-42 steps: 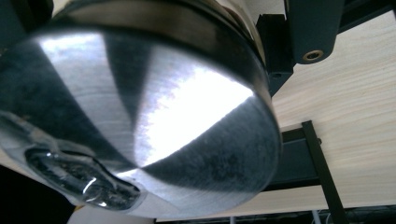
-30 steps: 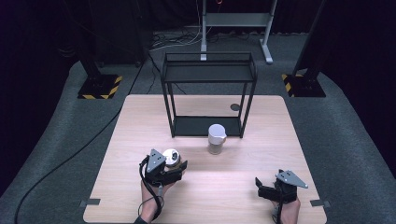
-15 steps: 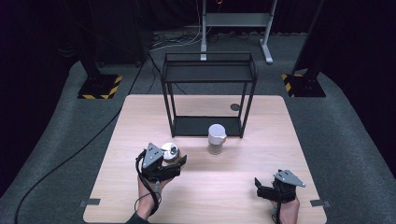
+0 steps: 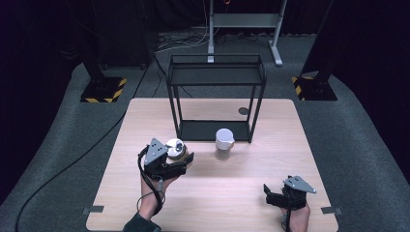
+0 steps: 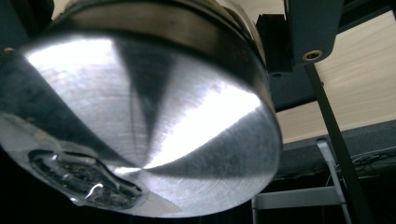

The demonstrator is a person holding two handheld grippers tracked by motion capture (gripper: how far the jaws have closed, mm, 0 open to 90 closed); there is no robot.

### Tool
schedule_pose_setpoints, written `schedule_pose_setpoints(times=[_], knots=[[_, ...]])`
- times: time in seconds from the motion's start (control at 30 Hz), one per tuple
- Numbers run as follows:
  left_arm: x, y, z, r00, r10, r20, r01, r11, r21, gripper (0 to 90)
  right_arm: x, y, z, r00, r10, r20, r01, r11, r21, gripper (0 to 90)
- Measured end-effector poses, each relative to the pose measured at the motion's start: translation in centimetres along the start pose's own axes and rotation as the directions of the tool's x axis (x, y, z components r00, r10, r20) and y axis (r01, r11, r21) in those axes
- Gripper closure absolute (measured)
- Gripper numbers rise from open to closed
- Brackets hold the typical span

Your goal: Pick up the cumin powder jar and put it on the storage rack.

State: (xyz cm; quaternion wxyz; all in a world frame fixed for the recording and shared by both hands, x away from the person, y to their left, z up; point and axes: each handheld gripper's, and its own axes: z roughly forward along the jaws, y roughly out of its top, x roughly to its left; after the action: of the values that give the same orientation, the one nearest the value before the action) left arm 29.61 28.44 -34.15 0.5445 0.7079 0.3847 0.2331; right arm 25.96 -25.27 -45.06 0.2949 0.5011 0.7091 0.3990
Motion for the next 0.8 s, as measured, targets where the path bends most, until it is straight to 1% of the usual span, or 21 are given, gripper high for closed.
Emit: schedule_pose_setpoints(times=[0.03, 0.1, 0.13, 0.2, 0.27, 0.3, 0.33, 0.37, 0.47, 0.5, 0.73, 0.8], knots=[[0.2, 0.5, 0.0, 1.0, 0.007, 0.001, -0.007, 1.0, 0.001, 29.7, 0.0, 0.1, 0.0, 1.0, -0.001, -0.003, 0.001, 1.0, 0.003, 0.0], [0.6, 0.9, 0.1, 0.9999, 0.001, 0.012, -0.001, 1.0, -0.006, 29.7, 0.0, 0.0, 0.0, 1.0, -0.003, 0.0, 0.003, 1.0, 0.002, 0.0], [0.7, 1.2, 0.1, 0.9999, 0.01, 0.011, -0.01, 0.9999, -0.007, 29.8, 0.0, 0.0, 0.0, 1.0, -0.004, 0.001, 0.004, 1.0, 0.002, 0.0], [0.9, 1.6, 0.1, 0.9998, 0.007, 0.017, -0.007, 0.9999, -0.012, 29.8, 0.1, 0.0, 0.0, 1.0, -0.006, 0.001, 0.006, 1.0, 0.002, 0.0], [1.1, 1.8, 0.1, 0.9997, 0.011, 0.022, -0.01, 0.9999, -0.012, 29.7, 0.1, 0.1, 0.0, 0.9999, -0.01, 0.002, 0.01, 1.0, 0.003, 0.0], [1.2, 2.2, 0.1, 0.9995, 0.014, 0.027, -0.014, 0.9998, -0.011, 29.8, 0.2, 0.1, 0.0, 0.9999, -0.011, 0.004, 0.011, 1.0, 0.004, 0.0], [1.2, 2.2, 0.1, 0.9995, 0.014, 0.027, -0.014, 0.9998, -0.011, 29.8, 0.2, 0.1, 0.0, 0.9999, -0.011, 0.005, 0.011, 1.0, 0.005, 0.0], [1.4, 2.5, 0.2, 0.9993, 0.023, 0.03, -0.022, 0.9997, -0.009, 29.8, 0.2, 0.1, 0.1, 0.9999, -0.011, 0.005, 0.011, 1.0, 0.005, 0.0], [1.5, 2.8, 0.4, 0.9992, 0.023, 0.034, -0.023, 0.9997, -0.008, 29.8, 0.2, 0.0, 0.0, 0.9999, -0.01, 0.009, 0.01, 1.0, 0.001, 0.0], [1.5, 3.0, 0.5, 0.999, 0.03, 0.033, -0.03, 0.9995, -0.007, 29.8, 0.3, 0.0, 0.0, 0.9999, -0.012, 0.01, 0.012, 1.0, 0.001, 0.0], [1.9, 3.7, 0.6, 0.9989, 0.028, 0.038, -0.028, 0.9996, -0.01, 29.8, 0.3, 0.1, 0.0, 0.9998, -0.015, 0.011, 0.015, 1.0, 0.004, 0.0], [2.1, 4.3, 0.6, 0.9985, 0.038, 0.038, -0.038, 0.9992, -0.012, 29.8, 0.4, 0.1, 0.0, 0.9998, -0.014, 0.015, 0.014, 1.0, 0.003, 0.0]])
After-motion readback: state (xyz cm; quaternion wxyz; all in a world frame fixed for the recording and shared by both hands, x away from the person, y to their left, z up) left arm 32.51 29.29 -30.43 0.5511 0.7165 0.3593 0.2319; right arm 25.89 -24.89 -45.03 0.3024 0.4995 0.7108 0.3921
